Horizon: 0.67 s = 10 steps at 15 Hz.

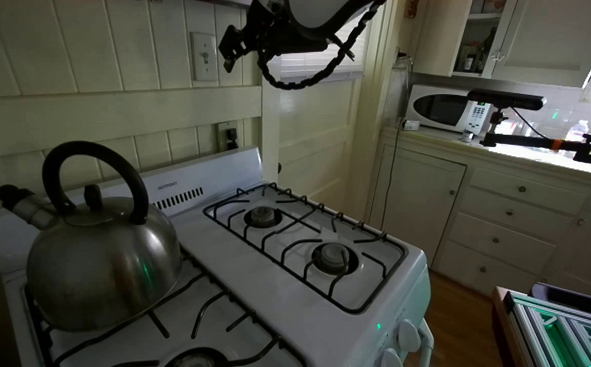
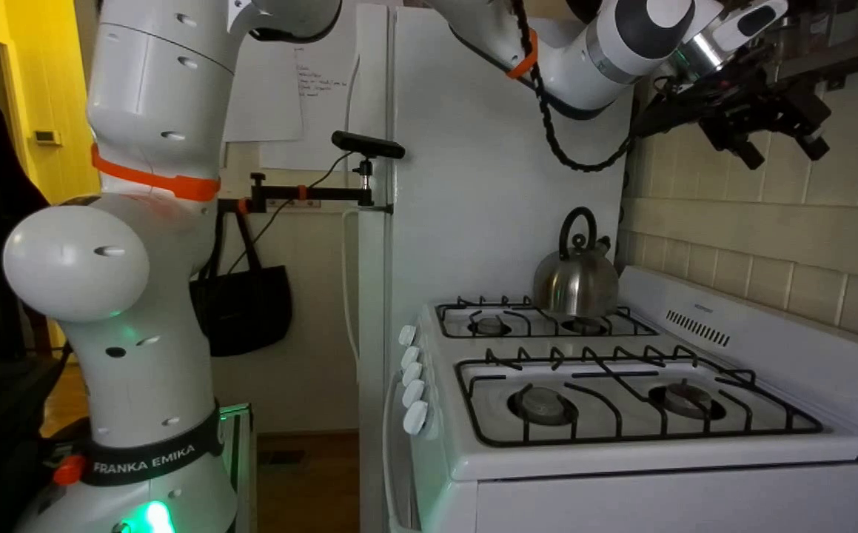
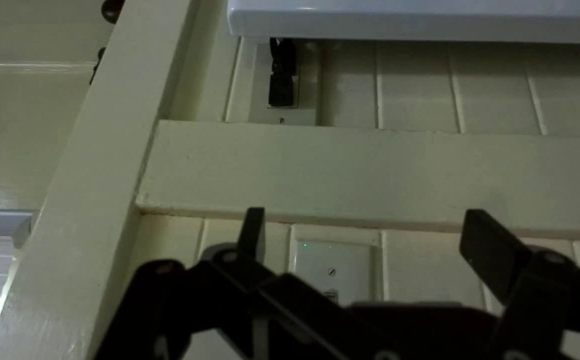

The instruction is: Push the switch above the stove downwards.

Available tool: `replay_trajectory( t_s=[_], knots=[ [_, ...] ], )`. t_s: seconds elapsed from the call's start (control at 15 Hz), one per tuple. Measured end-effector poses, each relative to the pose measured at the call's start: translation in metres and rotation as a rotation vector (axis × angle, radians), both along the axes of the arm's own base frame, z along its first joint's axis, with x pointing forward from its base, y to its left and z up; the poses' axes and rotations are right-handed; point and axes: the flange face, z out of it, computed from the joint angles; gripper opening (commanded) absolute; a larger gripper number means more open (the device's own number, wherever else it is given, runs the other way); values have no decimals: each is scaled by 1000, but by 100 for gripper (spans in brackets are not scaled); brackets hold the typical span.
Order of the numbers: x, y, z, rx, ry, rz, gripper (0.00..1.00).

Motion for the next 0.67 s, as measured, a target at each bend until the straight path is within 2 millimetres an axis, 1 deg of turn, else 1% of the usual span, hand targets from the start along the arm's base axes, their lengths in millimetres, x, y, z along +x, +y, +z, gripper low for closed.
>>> replay_trajectory(
  t_s=[0.13,0.33,0.67],
  knots=[
    [3,-4,6,7,-32,-17,100],
    [14,-12,13,0,-83,-20,100],
    [36,-27,12,19,-126,-10,100]
  ],
)
